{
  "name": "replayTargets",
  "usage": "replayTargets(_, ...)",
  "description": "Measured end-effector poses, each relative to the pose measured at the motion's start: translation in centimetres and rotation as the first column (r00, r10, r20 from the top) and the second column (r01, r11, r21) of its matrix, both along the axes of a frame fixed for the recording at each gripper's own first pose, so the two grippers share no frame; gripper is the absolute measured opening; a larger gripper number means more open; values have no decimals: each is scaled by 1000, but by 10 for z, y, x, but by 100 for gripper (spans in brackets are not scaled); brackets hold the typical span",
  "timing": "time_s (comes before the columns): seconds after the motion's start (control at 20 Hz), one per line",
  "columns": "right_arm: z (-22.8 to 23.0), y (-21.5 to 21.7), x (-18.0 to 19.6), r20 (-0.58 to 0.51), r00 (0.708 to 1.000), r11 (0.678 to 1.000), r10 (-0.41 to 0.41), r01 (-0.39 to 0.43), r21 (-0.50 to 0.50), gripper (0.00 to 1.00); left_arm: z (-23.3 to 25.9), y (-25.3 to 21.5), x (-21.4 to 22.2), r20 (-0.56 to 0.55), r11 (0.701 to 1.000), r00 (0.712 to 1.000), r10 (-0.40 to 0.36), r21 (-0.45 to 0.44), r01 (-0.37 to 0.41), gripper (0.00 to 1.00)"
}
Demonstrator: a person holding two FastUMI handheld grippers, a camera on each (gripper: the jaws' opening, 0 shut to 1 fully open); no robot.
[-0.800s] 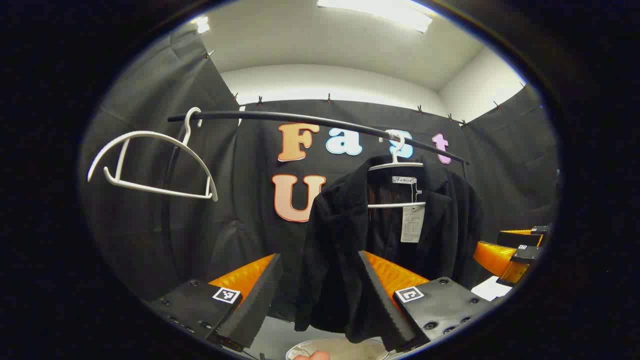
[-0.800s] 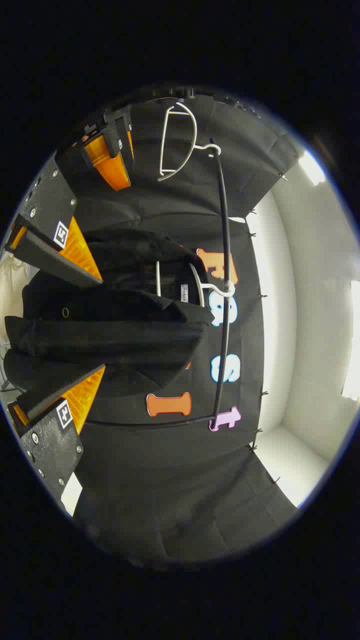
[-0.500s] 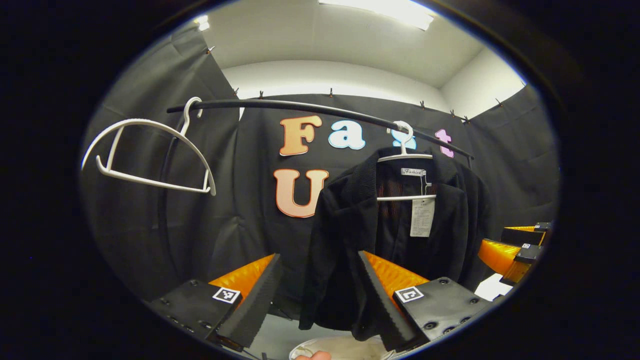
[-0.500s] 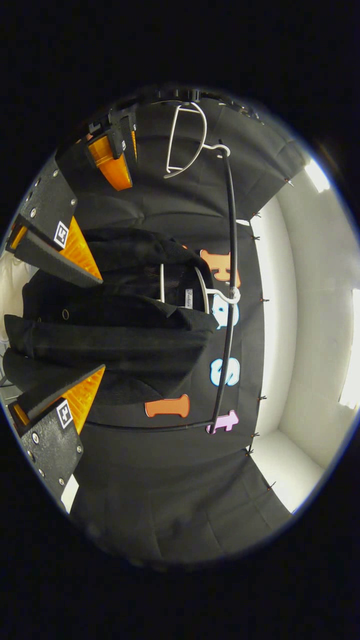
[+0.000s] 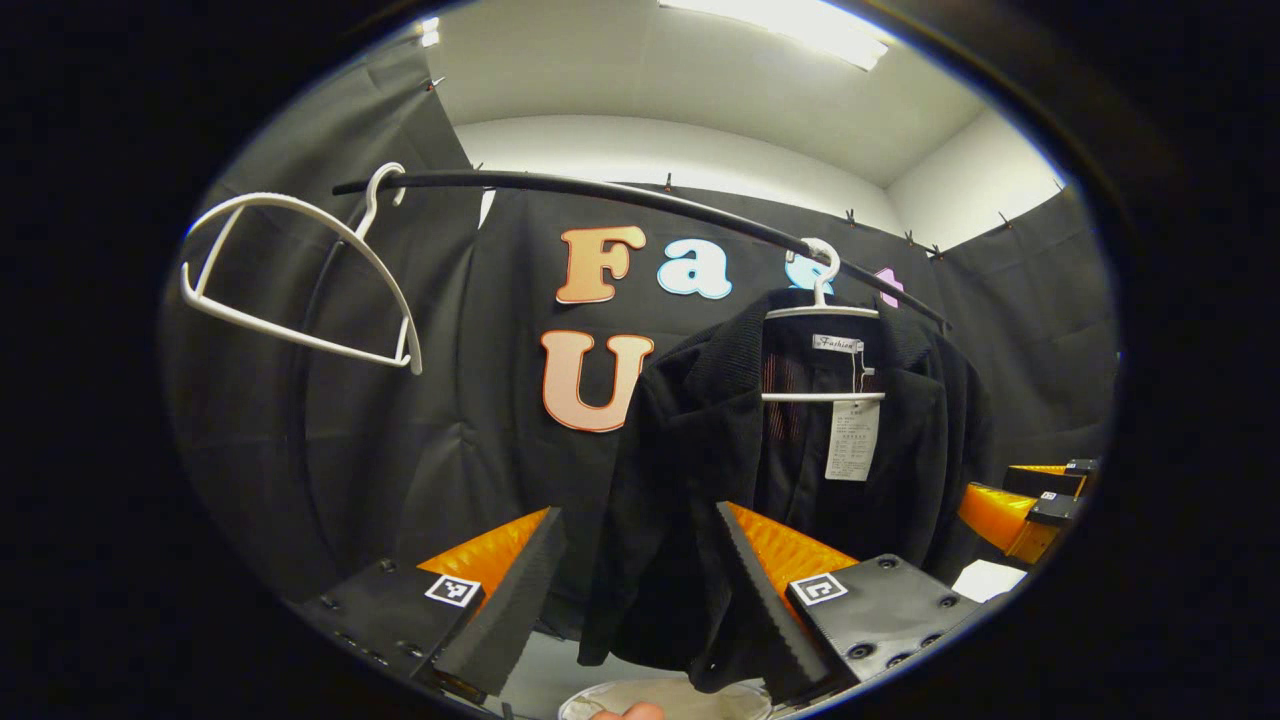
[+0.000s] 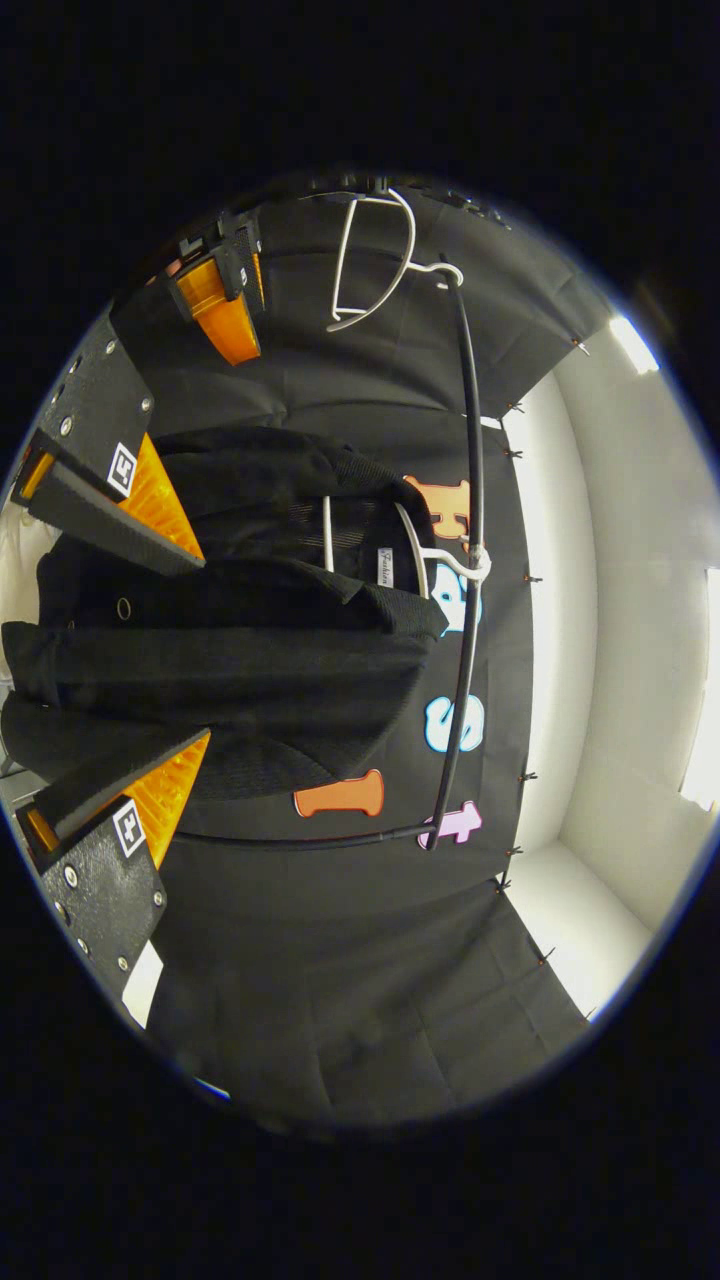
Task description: Grasp the clothes on the hanger with both hands and then place them into the laundry hamper below.
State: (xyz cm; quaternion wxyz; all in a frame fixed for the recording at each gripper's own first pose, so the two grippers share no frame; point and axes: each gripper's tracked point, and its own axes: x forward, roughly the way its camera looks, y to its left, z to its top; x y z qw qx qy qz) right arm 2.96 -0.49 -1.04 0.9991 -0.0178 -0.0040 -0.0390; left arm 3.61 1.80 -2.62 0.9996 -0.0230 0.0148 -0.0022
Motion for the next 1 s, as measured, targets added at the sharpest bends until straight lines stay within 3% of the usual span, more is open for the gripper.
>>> replayTargets(0.15, -4, 5, 3, -7, 1000, 1000, 7, -7, -13, 94, -2, 5, 5, -4, 1000, 1000, 8, 5, -8, 93)
replayTargets(0.25, -7, 10, 5, -15, 1000, 1000, 18, -18, -10, 94, -2, 6, 7, -1, 1000, 1000, 12, 8, -12, 100)
replayTargets(0.45, -17, 8, 18, -44, 999, 1000, -30, 30, -4, 94, -5, 5, 6, -12, 1000, 1000, 8, 7, -8, 93)
replayTargets(0.55, -19, 8, 31, -46, 997, 998, -63, 64, 13, 94, -7, 7, 6, -18, 1000, 1000, 10, 4, -10, 96)
replayTargets(0.7, -23, 27, 54, -44, 999, 999, -11, 12, 30, 94, -7, 8, 2, -22, 1000, 1000, 7, 10, -7, 96)
replayTargets(0.8, -34, 31, 71, -69, 997, 1000, -22, 22, 1, 94, -5, 12, 0, -14, 1000, 1000, 15, 22, -14, 100)
replayTargets(1.0, -54, 40, 100, -89, 993, 996, -74, 70, -46, 94, -7, 18, -3, -20, 999, 999, 31, 26, -30, 93)
